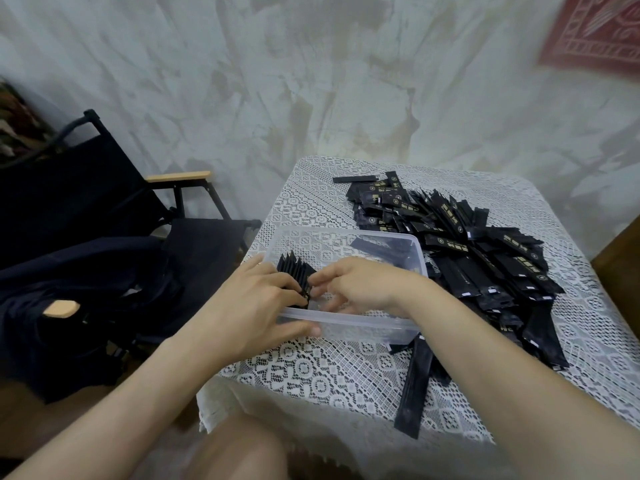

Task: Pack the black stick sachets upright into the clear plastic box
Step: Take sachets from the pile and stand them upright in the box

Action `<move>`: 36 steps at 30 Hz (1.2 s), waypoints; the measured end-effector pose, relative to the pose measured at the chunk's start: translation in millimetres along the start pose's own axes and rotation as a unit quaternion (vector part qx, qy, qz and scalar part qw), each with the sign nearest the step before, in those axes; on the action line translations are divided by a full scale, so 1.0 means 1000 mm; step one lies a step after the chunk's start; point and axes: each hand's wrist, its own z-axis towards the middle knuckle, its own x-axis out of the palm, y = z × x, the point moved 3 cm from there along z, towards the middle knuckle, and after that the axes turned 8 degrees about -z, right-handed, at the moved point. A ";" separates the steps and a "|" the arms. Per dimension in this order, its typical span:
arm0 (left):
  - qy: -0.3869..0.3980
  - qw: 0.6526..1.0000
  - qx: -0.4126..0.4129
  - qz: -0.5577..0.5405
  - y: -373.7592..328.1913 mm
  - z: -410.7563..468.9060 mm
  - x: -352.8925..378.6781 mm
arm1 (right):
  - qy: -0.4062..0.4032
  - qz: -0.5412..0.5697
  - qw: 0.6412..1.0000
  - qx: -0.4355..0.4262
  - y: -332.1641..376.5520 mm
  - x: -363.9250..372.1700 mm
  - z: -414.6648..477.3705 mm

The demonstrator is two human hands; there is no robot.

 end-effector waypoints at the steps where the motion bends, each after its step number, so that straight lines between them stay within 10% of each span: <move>1: -0.001 1.000 0.000 -0.005 0.000 0.000 0.000 | 0.004 0.013 1.000 0.001 0.002 0.001 0.002; 24: 0.111 0.993 -0.029 0.016 -0.003 0.005 -0.005 | -0.021 0.001 1.000 -0.013 0.000 0.003 -0.002; 32: 0.096 0.994 -0.037 -0.019 0.001 0.006 -0.002 | -0.241 0.091 0.964 -0.073 -0.022 -0.065 -0.064; 36: 0.088 0.994 -0.050 -0.040 0.002 0.008 0.000 | -0.408 0.068 0.910 0.030 -0.084 -0.102 -0.104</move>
